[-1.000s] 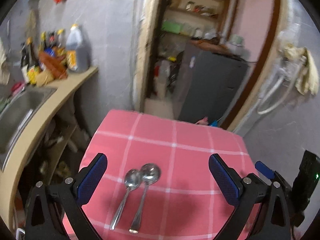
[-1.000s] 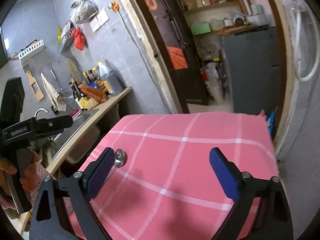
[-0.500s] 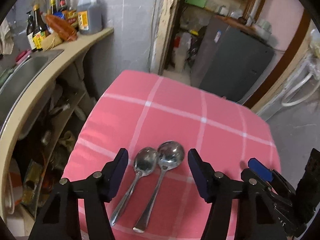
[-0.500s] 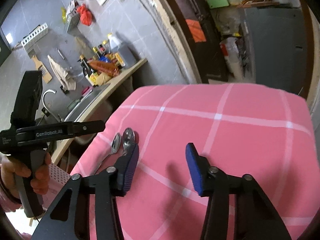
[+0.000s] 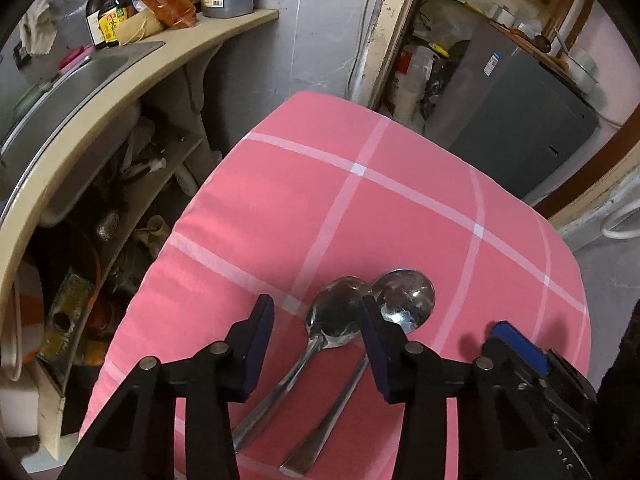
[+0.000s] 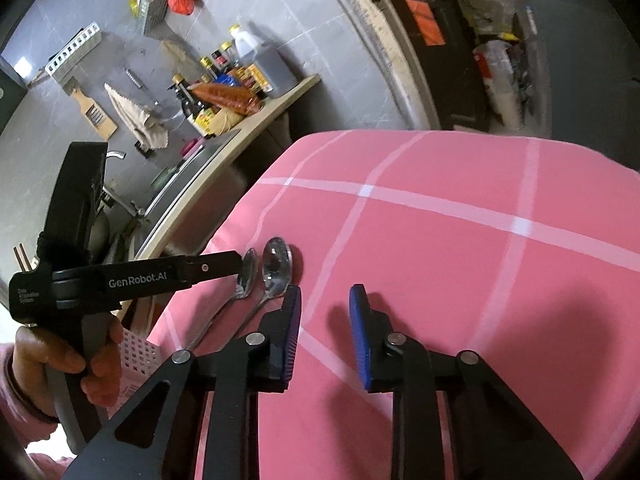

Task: Organize utensils
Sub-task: 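Grasp one silver spoon with the left tool while the right tool grasps the other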

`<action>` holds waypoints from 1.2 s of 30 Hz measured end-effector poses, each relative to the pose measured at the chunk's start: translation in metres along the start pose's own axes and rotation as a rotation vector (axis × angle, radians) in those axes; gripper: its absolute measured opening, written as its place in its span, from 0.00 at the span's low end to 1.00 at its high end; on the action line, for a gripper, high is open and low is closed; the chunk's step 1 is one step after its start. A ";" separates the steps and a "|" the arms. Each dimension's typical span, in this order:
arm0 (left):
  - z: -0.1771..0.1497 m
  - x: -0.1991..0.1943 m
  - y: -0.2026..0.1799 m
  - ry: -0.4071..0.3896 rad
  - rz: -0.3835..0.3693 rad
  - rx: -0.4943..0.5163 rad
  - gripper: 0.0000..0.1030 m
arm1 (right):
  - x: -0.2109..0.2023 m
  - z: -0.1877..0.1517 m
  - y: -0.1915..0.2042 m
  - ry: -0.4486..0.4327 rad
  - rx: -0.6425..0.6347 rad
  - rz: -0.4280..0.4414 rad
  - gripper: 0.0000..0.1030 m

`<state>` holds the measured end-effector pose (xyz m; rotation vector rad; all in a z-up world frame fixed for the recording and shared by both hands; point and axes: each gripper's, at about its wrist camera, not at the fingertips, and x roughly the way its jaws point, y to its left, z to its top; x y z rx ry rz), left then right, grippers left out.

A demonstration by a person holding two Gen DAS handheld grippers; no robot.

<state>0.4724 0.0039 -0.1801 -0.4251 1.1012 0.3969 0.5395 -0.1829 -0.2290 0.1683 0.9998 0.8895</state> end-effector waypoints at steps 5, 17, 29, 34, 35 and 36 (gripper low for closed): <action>0.003 0.006 0.002 0.013 -0.007 -0.017 0.34 | 0.014 0.005 0.005 0.027 -0.017 0.024 0.19; 0.005 0.016 0.007 0.032 -0.019 -0.019 0.30 | 0.041 0.018 0.011 0.066 -0.035 0.079 0.09; 0.004 0.021 0.009 0.052 -0.039 -0.014 0.30 | 0.029 0.012 0.009 0.050 -0.017 0.067 0.02; 0.005 0.024 0.008 0.051 -0.052 -0.002 0.30 | 0.019 0.011 0.002 0.033 0.006 0.057 0.02; 0.006 0.024 0.007 0.052 -0.056 -0.001 0.30 | 0.017 0.011 0.000 0.031 0.009 0.054 0.02; 0.006 0.025 0.007 0.053 -0.059 0.001 0.30 | 0.016 0.010 -0.001 0.030 0.010 0.052 0.02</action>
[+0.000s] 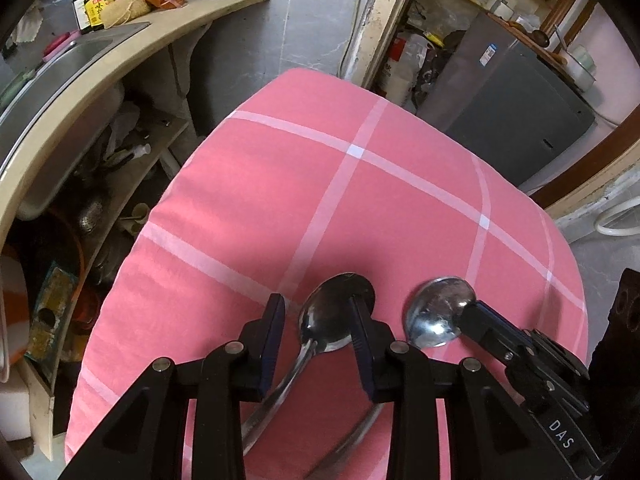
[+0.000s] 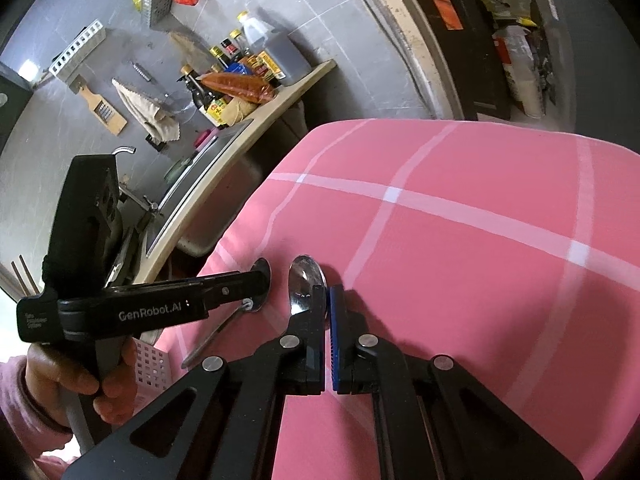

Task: Organize utensils
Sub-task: 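Grasp one silver spoon with the left tool while the right tool grasps the other, then lift and carry the spoons with both tools toward the white holder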

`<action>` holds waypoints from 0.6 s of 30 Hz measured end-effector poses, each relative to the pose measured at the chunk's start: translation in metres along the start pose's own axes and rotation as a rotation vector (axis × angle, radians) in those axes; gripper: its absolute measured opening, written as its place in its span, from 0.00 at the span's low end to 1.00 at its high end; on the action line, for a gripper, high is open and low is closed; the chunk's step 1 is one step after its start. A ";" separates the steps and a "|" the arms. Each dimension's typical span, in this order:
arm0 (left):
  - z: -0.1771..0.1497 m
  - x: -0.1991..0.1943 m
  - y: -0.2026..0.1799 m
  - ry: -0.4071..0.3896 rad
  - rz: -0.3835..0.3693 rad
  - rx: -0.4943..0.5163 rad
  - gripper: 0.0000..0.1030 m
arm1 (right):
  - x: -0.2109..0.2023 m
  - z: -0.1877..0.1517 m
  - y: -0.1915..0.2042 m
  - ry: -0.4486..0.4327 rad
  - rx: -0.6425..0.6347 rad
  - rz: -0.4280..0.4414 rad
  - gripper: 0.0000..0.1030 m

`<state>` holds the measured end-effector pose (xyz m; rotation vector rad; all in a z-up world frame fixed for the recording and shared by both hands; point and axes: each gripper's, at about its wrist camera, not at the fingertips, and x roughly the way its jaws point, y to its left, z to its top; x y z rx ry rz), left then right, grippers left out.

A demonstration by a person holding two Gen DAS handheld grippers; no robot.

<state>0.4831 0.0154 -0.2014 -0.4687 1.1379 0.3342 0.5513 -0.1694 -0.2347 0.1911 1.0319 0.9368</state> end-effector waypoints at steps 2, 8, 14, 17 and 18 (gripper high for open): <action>0.000 0.001 -0.002 0.004 -0.013 0.011 0.30 | -0.004 -0.002 -0.003 -0.004 0.006 -0.004 0.02; -0.002 0.001 -0.011 0.010 -0.046 0.053 0.25 | -0.014 -0.009 -0.011 -0.009 0.025 -0.017 0.03; -0.006 0.003 -0.017 0.040 -0.092 0.070 0.07 | -0.028 -0.019 -0.020 -0.011 0.046 -0.040 0.02; -0.011 0.004 -0.022 0.060 -0.130 0.089 0.06 | -0.036 -0.022 -0.023 -0.014 0.052 -0.059 0.02; -0.012 0.004 -0.024 0.071 -0.149 0.096 0.05 | -0.039 -0.024 -0.025 -0.015 0.054 -0.063 0.02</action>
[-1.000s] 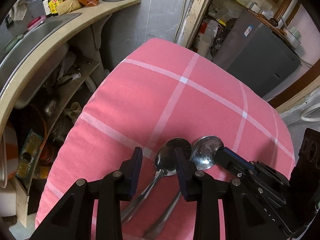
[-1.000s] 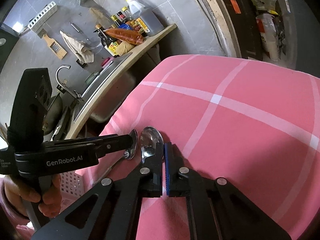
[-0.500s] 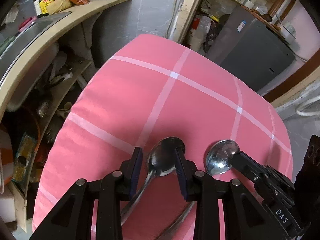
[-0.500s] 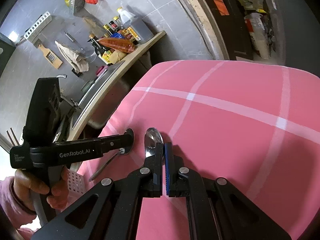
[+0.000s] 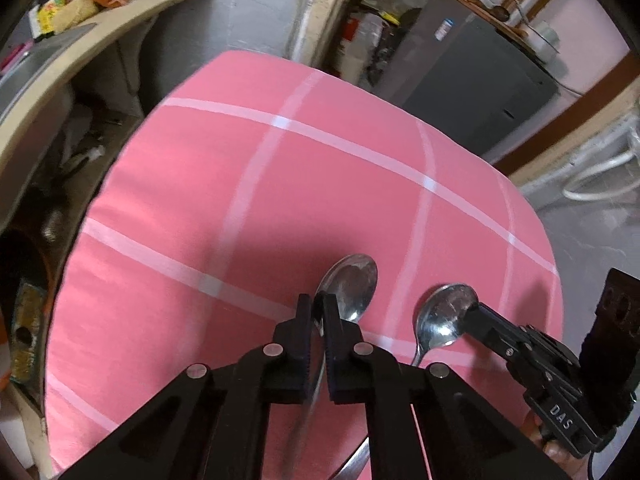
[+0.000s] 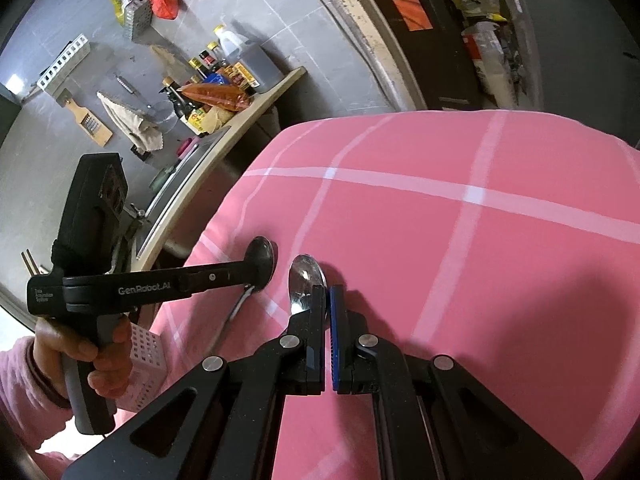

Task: Organize utensils
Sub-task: 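Lift and carry the spoons with both tools toward the white holder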

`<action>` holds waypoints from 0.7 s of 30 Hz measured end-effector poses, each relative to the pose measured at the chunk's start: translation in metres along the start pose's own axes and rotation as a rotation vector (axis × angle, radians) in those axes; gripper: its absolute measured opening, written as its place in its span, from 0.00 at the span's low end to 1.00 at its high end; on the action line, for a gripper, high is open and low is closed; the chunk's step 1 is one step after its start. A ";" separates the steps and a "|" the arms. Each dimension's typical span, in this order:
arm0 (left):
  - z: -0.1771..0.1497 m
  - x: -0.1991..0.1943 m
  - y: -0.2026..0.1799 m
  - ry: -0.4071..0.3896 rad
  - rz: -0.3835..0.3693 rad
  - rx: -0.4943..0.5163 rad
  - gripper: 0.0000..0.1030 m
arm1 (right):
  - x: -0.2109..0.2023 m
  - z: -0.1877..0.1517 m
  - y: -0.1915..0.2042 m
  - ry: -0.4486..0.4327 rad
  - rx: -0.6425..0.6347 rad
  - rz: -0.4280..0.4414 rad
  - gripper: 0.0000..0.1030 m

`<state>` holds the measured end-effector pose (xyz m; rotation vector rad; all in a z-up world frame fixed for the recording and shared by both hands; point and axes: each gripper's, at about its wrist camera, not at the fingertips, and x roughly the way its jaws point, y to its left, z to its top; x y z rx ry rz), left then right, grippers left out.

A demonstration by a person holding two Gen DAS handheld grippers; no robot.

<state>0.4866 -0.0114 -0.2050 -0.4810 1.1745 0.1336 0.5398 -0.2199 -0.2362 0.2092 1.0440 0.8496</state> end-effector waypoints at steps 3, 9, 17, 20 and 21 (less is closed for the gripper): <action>-0.003 0.002 -0.008 0.015 -0.027 0.016 0.05 | -0.006 -0.005 -0.005 -0.001 0.010 -0.018 0.02; -0.008 0.001 -0.016 0.019 -0.069 0.063 0.02 | -0.015 -0.014 -0.013 -0.011 0.046 -0.033 0.02; -0.012 -0.002 -0.041 0.032 -0.095 0.163 0.02 | -0.026 -0.032 -0.015 -0.034 0.101 -0.050 0.03; -0.013 0.001 -0.043 0.056 -0.120 0.161 0.02 | -0.031 -0.039 -0.014 -0.038 0.111 -0.071 0.02; -0.014 -0.001 -0.045 0.050 -0.114 0.171 0.02 | -0.035 -0.042 -0.015 -0.045 0.119 -0.075 0.02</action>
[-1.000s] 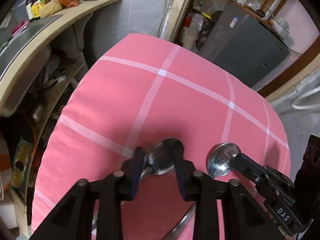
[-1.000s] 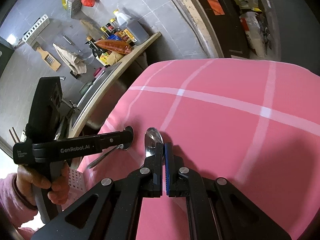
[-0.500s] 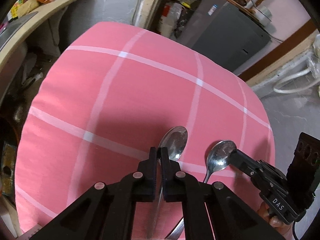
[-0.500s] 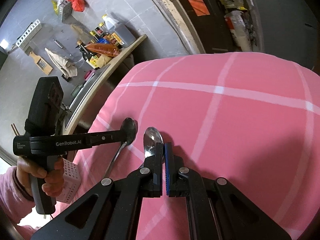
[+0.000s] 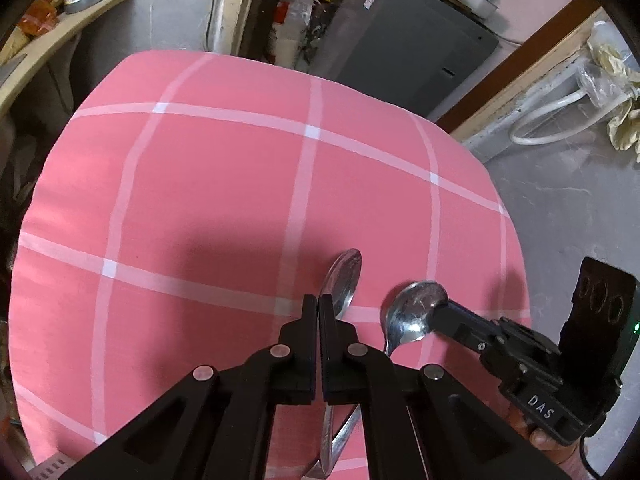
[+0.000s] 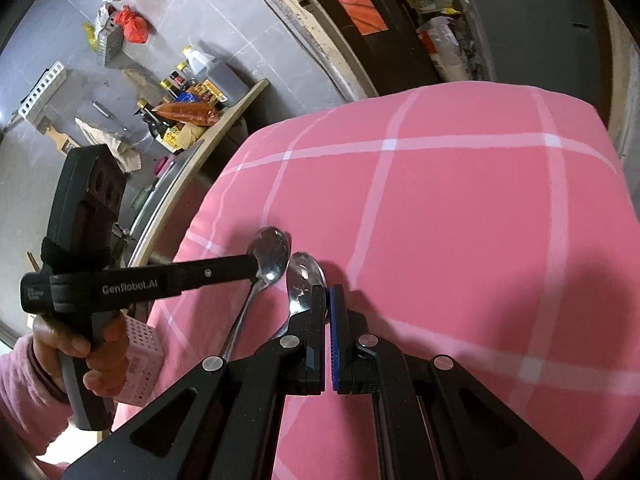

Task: Organize utensils
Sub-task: 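Lift and carry the spoons with both tools toward the white holder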

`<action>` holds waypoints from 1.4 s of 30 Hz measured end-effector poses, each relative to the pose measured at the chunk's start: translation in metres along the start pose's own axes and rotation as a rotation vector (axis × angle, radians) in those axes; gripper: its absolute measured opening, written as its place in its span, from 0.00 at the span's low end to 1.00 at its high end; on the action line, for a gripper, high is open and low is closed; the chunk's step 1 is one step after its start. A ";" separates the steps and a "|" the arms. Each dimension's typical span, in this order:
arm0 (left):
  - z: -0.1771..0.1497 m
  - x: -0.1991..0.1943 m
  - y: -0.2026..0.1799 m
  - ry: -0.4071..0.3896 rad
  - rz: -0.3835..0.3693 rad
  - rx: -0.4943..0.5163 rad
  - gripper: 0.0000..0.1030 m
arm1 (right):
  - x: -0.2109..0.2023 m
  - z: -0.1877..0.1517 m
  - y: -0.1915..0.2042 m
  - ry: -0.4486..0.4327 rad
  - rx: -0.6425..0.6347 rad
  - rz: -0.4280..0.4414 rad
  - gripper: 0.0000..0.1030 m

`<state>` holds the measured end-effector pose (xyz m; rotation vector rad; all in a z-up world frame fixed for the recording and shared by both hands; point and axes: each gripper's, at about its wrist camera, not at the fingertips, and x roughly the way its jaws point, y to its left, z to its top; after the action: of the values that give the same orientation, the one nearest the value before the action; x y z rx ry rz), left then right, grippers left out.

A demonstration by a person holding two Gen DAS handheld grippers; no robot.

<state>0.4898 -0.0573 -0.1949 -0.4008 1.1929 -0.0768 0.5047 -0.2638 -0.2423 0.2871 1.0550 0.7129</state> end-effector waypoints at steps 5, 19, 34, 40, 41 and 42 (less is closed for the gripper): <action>-0.003 -0.010 -0.013 -0.039 0.047 0.054 0.02 | -0.018 -0.009 -0.001 -0.052 0.025 -0.036 0.02; -0.023 -0.071 -0.042 -0.262 0.035 0.090 0.01 | -0.108 -0.029 0.041 -0.288 0.024 -0.180 0.03; -0.048 -0.169 -0.045 -0.427 -0.030 0.119 0.01 | -0.197 -0.030 0.123 -0.452 -0.052 -0.301 0.03; -0.054 -0.208 -0.033 -0.471 -0.062 0.112 0.01 | -0.214 -0.027 0.161 -0.477 -0.073 -0.310 0.02; -0.055 -0.213 -0.030 -0.478 -0.067 0.110 0.01 | -0.217 -0.026 0.169 -0.481 -0.076 -0.310 0.02; -0.055 -0.220 -0.027 -0.486 -0.074 0.107 0.01 | -0.219 -0.027 0.174 -0.484 -0.078 -0.311 0.02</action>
<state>0.3611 -0.0385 -0.0073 -0.3441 0.6920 -0.1001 0.3471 -0.2816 -0.0105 0.2069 0.5901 0.3744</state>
